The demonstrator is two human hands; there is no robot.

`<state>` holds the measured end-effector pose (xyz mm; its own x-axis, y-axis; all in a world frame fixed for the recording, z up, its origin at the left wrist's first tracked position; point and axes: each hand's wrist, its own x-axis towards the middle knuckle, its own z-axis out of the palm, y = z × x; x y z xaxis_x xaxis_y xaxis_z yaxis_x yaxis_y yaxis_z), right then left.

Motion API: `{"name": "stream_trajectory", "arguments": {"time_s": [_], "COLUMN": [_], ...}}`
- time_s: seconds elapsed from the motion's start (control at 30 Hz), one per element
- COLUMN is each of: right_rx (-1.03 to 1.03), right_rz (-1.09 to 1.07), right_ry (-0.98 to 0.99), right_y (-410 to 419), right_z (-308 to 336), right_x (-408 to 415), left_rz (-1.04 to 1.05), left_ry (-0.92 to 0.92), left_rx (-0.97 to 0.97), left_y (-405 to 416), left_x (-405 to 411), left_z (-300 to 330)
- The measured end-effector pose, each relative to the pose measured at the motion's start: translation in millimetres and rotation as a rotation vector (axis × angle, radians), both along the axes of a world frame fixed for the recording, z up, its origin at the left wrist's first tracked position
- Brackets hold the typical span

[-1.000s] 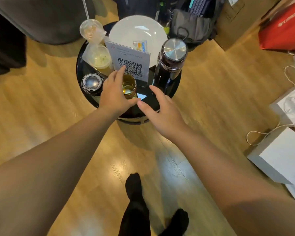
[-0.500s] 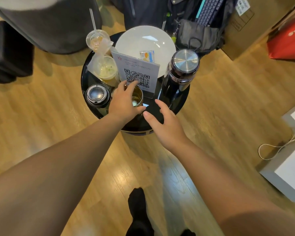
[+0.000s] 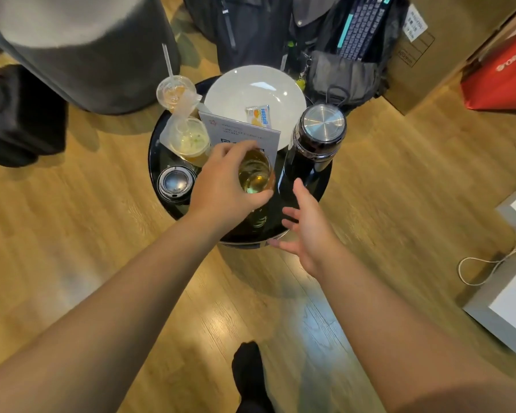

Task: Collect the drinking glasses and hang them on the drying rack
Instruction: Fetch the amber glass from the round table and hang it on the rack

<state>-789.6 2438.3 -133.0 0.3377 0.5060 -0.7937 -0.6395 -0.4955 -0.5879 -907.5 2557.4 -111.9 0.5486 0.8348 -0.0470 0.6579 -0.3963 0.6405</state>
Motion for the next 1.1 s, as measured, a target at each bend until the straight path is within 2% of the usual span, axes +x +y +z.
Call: {"name": "stream_trajectory", "arguments": {"time_s": [0.1,0.2,0.3,0.53,0.7,0.83,1.0,1.1], "right_rx": [0.105,0.281,0.394,0.490,0.609,0.611,0.503,0.535], "right_rz": [-0.171,-0.214,-0.221,-0.277,-0.467,-0.567,-0.783,-0.941], "right_ry": [0.267,0.526,0.607,0.529,0.391,0.259,0.128,0.037], "right_y": [-1,-8,-22,-84,-155,-245,-374,-454], "right_z": [3,15,32,104,180,263,374,437], "right_x": [8,18,29,57,67,76,72,55], "left_rz": [-0.080,-0.176,-0.282,-0.536,-0.707,-0.828,-0.941,-1.021], "left_ry": [-0.071,-0.097,-0.069,-0.040,-0.111,-0.221,-0.343,-0.393], "left_rx": [0.007,0.017,0.032,0.012,-0.004,-0.036,-0.221,-0.217], "left_y": [-22,-46,-63,-100,-167,-237,-329,-399], "left_x": [8,16,29,64,86,101,119,122], "left_z": [46,83,110,185,261,336,421,471]}}
